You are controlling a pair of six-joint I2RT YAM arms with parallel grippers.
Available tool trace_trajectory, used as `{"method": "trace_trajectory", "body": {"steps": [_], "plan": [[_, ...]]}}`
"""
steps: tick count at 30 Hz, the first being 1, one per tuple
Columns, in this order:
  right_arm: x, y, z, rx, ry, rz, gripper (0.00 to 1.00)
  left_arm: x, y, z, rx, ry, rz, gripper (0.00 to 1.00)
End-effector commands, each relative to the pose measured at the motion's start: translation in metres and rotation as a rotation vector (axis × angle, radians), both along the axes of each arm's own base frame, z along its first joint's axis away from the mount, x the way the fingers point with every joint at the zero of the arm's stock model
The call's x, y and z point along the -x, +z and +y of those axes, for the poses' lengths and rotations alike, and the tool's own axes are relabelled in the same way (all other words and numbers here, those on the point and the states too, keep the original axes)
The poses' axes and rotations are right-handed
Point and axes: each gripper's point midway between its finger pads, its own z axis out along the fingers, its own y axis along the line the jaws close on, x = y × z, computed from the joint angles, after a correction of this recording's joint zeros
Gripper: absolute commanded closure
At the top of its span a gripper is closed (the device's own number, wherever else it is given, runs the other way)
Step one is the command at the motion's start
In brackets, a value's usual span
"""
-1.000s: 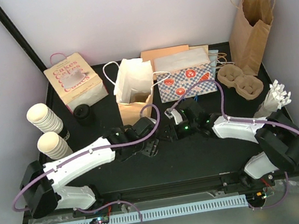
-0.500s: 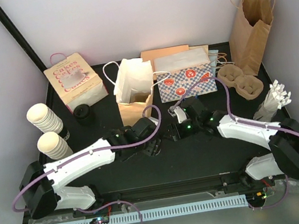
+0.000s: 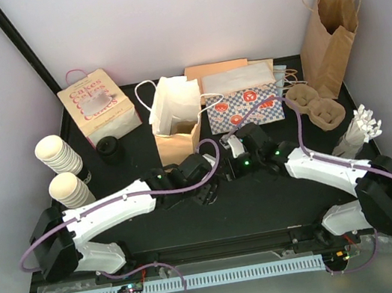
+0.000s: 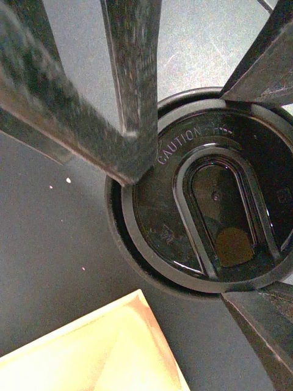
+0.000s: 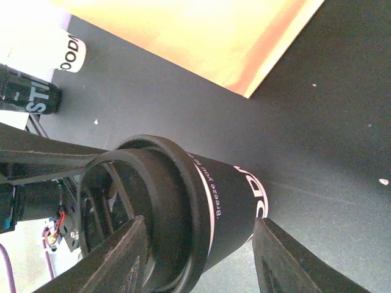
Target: Pack the takeout coffee
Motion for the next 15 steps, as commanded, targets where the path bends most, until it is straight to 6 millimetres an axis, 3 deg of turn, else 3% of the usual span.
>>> {"method": "trace_trajectory", "body": {"steps": [1, 10, 15], "plan": [[-0.009, 0.004, 0.005, -0.002, -0.018, -0.012, 0.51, 0.04, -0.045, 0.017, -0.146, -0.077, 0.186, 0.27], [-0.014, -0.002, -0.002, 0.01, -0.074, -0.025, 0.57, 0.041, -0.045, 0.014, -0.129, -0.076, 0.192, 0.27], [-0.013, 0.01, 0.001, -0.028, -0.063, -0.046, 0.57, 0.04, -0.045, 0.014, -0.128, -0.075, 0.192, 0.27]]}}
